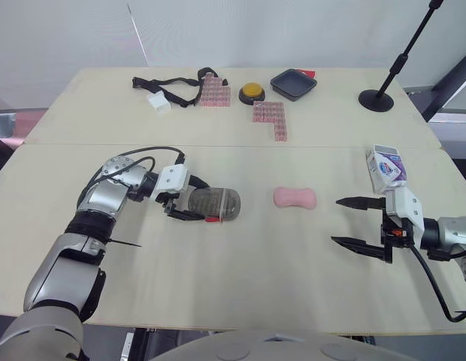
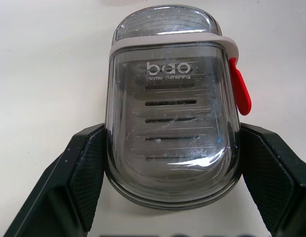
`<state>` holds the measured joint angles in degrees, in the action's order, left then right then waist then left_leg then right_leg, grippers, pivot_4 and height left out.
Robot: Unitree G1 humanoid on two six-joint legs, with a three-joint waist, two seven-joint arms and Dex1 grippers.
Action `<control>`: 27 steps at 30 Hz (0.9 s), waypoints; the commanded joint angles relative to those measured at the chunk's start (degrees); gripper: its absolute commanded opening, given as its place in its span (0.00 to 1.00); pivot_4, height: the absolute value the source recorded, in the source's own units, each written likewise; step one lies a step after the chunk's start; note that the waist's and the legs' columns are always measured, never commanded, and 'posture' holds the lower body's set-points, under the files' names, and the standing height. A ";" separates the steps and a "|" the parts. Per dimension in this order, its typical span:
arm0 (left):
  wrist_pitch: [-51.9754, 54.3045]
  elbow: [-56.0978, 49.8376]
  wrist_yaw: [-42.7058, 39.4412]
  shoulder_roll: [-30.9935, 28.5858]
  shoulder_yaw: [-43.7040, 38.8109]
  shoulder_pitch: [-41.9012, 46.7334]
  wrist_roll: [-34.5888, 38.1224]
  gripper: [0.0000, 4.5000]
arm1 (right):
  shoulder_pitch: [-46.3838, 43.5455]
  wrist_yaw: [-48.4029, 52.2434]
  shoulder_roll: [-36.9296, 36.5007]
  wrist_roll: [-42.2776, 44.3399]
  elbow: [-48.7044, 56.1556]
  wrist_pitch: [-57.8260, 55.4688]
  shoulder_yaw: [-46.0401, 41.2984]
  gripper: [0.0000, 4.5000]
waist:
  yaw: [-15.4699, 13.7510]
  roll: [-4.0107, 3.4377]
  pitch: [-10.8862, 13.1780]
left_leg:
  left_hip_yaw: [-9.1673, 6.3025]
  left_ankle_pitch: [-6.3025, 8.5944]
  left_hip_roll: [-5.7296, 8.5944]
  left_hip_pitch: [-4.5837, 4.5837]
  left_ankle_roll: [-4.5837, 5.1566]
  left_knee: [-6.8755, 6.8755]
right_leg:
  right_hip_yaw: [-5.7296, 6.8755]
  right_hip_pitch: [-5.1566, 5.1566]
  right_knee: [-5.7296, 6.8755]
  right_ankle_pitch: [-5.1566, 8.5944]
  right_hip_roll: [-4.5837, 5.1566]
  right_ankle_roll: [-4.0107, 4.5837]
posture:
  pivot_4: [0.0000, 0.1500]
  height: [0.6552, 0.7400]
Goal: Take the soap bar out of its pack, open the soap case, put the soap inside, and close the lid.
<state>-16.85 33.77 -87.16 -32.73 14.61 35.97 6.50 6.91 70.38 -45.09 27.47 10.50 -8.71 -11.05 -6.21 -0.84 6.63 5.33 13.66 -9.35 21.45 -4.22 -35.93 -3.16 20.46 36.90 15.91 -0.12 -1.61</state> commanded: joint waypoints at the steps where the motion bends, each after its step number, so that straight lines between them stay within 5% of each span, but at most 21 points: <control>1: -0.70 0.27 0.48 -0.41 -0.55 -0.34 -0.31 0.77 | 0.31 0.31 -0.56 0.36 0.82 0.65 -0.69 1.00 | 0.00 0.00 0.00 | 0.00 0.00 0.00 0.00 0.00 0.00 | 0.00 0.00 0.00 0.00 0.00 0.00 | 1.00 1.00; 8: -2.79 -2.01 2.10 -0.18 -2.22 -0.57 1.48 0.77 | -1.09 0.64 -3.08 3.53 3.98 -5.20 -1.22 1.00 | 0.00 -0.01 0.01 | 0.00 0.00 0.00 0.00 0.00 0.00 | 0.00 0.00 -0.01 0.00 0.01 0.00 | 1.00 1.00; 12: -3.03 -10.73 4.42 0.18 -3.91 -2.76 4.27 0.77 | -6.64 -4.32 -8.42 17.33 12.05 -26.41 -2.32 1.00 | 0.17 -0.06 0.08 | 0.01 0.00 -0.01 0.00 0.00 0.01 | -0.02 0.00 -0.04 0.00 -0.01 0.00 | 1.00 1.00; 19: -2.89 -27.95 14.90 4.83 -4.77 -8.79 5.40 0.77 | -22.62 -29.87 -7.02 45.69 13.31 -57.83 -0.18 1.00 | -0.95 -0.04 0.09 | 0.00 -0.01 -0.05 -0.05 -0.01 0.06 | 0.03 0.00 -0.04 -0.01 -0.06 -0.01 | 1.00 1.00; 27: -1.13 -36.89 24.42 7.99 -2.78 -13.09 2.28 0.77 | -29.92 -57.61 -1.74 70.53 6.50 -61.52 5.01 1.00 | -1.84 -0.07 0.10 | 0.00 0.00 -0.04 -0.04 -0.04 0.08 | 0.08 0.02 -0.10 -0.01 -0.09 -0.02 | 1.00 1.00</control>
<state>-18.05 -0.64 -64.83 -24.64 12.11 22.96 9.05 -22.15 17.25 -46.63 92.08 17.45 -70.99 -6.31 -8.05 -0.91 6.74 5.33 13.66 -9.39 21.40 -4.26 -35.85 -3.08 20.49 36.80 15.90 -0.20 -1.63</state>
